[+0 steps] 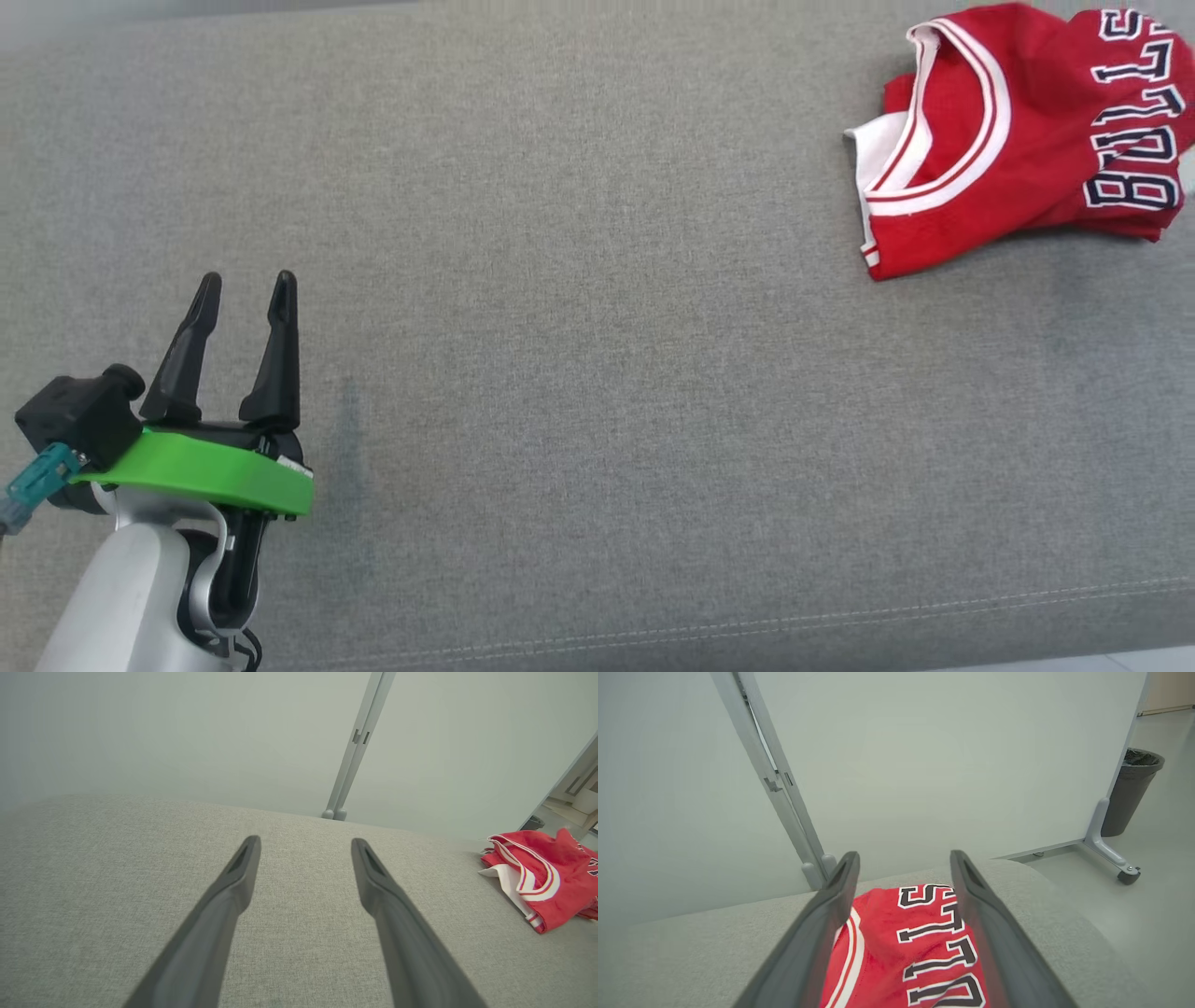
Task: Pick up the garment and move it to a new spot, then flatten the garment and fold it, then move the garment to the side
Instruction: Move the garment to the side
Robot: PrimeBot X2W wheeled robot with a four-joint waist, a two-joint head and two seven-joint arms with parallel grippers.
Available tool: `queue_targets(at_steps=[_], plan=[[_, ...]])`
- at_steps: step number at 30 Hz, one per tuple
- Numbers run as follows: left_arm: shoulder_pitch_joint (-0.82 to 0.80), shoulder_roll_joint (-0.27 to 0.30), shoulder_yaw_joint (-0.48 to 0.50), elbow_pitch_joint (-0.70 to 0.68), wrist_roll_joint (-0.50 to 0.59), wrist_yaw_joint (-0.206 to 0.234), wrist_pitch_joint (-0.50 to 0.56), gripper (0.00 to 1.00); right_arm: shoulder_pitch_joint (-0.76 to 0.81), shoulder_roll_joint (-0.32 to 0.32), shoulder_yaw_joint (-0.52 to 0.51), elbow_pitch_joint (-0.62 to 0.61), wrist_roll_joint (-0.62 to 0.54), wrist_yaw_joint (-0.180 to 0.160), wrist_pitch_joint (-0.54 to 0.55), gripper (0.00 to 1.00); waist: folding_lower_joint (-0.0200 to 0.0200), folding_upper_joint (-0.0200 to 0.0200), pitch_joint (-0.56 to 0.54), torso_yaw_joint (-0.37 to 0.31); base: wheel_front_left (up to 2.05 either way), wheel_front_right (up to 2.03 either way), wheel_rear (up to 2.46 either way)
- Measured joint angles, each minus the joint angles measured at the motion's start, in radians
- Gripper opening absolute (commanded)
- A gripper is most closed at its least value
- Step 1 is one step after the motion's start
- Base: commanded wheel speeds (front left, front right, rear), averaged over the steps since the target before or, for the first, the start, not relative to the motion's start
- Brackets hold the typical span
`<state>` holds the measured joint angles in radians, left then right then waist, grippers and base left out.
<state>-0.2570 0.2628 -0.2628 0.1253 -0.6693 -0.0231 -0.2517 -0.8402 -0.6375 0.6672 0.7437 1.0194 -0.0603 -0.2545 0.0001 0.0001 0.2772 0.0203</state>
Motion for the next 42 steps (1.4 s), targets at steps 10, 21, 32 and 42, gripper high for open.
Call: queue_targets(at_steps=[10, 21, 32, 42], plan=[[0.077, -0.026, 0.014, 0.03, 0.013, 0.0, 0.0, 1.0, 0.086, 0.063, -0.055, -0.187, -0.11, 0.024, 0.0, 1.0, 0.0, 0.0, -0.137, -0.026, 0.0, 0.0, 0.0], [0.161, -0.049, 0.034, 0.028, 0.016, 0.002, 0.0, 1.0, 0.341, 0.142, -0.144, -0.38, -0.176, 0.0, 0.0, 1.0, -0.0001, 0.0, -0.255, -0.041, 0.0, 0.0, 0.0], [0.2, -0.06, 0.073, -0.005, 0.03, 0.016, 0.0, 1.0, 0.534, 0.204, -0.194, -0.513, -0.301, -0.03, 0.0, 1.0, -0.0001, 0.0, -0.274, -0.042, 0.0, 0.0, 0.0], [0.24, -0.065, 0.095, -0.002, 0.063, 0.024, 0.0, 1.0, 0.625, 0.231, -0.251, -0.592, -0.418, -0.047, 0.0, 1.0, -0.0001, 0.0, -0.277, -0.037, 0.0, 0.0, 0.0]])
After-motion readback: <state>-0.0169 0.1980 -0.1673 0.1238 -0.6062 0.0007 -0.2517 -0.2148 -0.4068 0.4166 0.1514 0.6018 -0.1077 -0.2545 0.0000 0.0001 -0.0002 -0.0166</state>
